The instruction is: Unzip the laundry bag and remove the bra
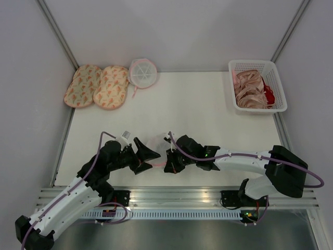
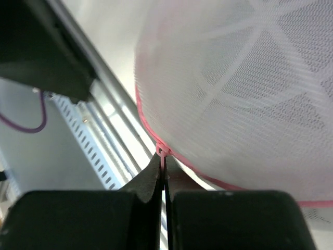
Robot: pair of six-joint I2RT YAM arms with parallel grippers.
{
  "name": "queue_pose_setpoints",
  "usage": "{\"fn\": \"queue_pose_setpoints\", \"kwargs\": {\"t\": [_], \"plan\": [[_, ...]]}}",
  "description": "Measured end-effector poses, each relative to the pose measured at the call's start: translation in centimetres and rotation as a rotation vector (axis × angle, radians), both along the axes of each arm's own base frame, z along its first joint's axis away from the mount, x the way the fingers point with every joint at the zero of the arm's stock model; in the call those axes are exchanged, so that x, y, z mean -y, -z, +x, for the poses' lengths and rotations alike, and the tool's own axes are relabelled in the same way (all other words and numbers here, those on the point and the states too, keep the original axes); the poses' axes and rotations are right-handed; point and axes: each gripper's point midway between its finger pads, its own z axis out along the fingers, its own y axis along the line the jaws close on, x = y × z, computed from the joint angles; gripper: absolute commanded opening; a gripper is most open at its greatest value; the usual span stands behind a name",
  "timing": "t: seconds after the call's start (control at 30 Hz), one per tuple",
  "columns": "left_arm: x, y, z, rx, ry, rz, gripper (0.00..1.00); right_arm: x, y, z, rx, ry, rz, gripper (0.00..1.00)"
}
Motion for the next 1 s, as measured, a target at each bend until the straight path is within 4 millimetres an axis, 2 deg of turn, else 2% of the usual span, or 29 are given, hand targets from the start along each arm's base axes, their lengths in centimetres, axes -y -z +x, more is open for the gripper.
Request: {"fn": "queue_pose_setpoints", "kwargs": {"t": [0.1, 0.2, 0.27, 0.4, 0.5, 0.67, 0.83, 1.0], "plan": [[-0.3, -0.8, -0.3, 0.010, -0.011, -0.018, 0.99, 0.6, 0.6, 1.2, 0.035, 0.065, -0.040, 0.00], [-0.6, -0.5, -0.6, -0.012, -0.023, -0.024, 1.00, 0.8, 0.7, 2.3, 0.064, 0.127, -0.053, 0.00], [-0.8, 0.6, -0.6, -0.035, -0.042, -0.016, 1.00, 0.7, 0.5, 2.9, 0.079, 0.159, -0.046, 0.00], [-1.5, 4.7, -0.4, -0.113, -0.102, 0.030, 1.00, 0.0, -0.2, 3.4, 0.084, 0.185, -0.003, 0.00], [-1.7, 5.9, 0.3, -0.130, -0.152, 0.037, 1.00, -0.6, -0.8, 3.5, 0.078, 0.191, 0.035, 0.01], [-1.0, 4.6, 3.1, -0.082, -0.222, 0.019, 1.00, -1.1, -1.0, 3.0, 0.057, 0.182, 0.077, 0.00], [0.4, 2.4, 5.8, -0.027, -0.253, -0.022, 1.00, -1.2, -0.8, 2.3, 0.040, 0.167, 0.093, 0.00], [1.7, 2.5, 6.9, -0.038, -0.235, -0.026, 0.98, -0.7, -0.7, 1.9, 0.033, 0.170, 0.092, 0.00]]}}
